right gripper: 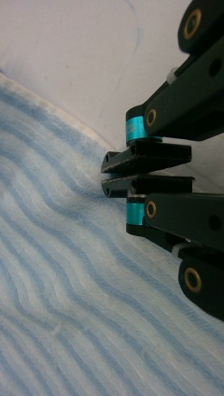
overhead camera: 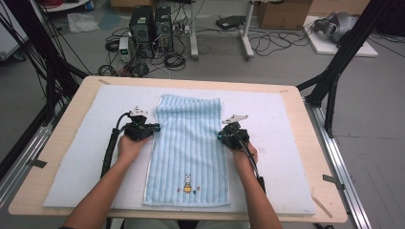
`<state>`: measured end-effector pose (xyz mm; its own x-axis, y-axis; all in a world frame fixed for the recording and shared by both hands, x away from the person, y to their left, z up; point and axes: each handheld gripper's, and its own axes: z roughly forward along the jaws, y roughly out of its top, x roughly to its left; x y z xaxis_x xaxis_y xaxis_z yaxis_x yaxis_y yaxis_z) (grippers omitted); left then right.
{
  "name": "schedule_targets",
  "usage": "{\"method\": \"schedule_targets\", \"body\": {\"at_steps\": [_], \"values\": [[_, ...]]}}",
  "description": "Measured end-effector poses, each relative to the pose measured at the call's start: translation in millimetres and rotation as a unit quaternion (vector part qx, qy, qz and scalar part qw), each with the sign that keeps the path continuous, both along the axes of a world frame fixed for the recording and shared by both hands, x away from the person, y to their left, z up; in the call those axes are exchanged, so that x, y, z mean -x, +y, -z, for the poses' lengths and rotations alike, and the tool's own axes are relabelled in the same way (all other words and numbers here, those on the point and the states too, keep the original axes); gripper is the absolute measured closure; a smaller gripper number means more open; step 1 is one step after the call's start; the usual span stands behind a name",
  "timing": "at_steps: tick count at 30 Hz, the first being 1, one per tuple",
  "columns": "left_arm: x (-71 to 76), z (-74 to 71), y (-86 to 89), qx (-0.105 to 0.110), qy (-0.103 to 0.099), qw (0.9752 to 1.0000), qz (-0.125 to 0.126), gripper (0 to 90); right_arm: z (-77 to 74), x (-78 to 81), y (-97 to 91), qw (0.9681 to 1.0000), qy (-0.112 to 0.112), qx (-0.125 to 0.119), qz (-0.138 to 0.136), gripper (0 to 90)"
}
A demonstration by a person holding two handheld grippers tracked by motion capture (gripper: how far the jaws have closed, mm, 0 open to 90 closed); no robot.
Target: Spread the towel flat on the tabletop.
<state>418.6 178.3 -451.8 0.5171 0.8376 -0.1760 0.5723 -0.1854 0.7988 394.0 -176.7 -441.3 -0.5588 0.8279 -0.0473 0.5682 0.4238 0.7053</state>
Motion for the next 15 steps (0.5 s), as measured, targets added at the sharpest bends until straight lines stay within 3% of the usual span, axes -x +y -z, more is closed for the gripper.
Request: {"method": "schedule_targets", "body": {"at_steps": [5,7,9,12,15], "values": [[-7.1,0.3,1.4,0.006,0.005,0.9999,-0.009,85.5,1.6,-7.7,0.2,0.9996,-0.009,-0.001,0.026,79.7],[-5.7,-0.3,4.1,0.017,0.006,0.9998,-0.006,67.2,0.5,-6.3,-1.6,0.9996,-0.007,-0.008,0.028,66.7],[-1.3,-1.5,7.3,0.030,0.008,0.9995,-0.003,56.2,-2.1,-2.6,-6.6,0.9991,-0.005,-0.034,0.025,57.9],[11.0,-4.0,12.3,0.037,-0.007,0.9991,0.018,51.1,-4.5,8.1,-14.7,0.9981,0.004,-0.060,0.014,47.5],[21.7,-8.2,17.0,0.042,-0.027,0.9975,0.050,48.1,-3.5,20.0,-21.0,0.9981,0.018,-0.058,0.004,43.4]]}}
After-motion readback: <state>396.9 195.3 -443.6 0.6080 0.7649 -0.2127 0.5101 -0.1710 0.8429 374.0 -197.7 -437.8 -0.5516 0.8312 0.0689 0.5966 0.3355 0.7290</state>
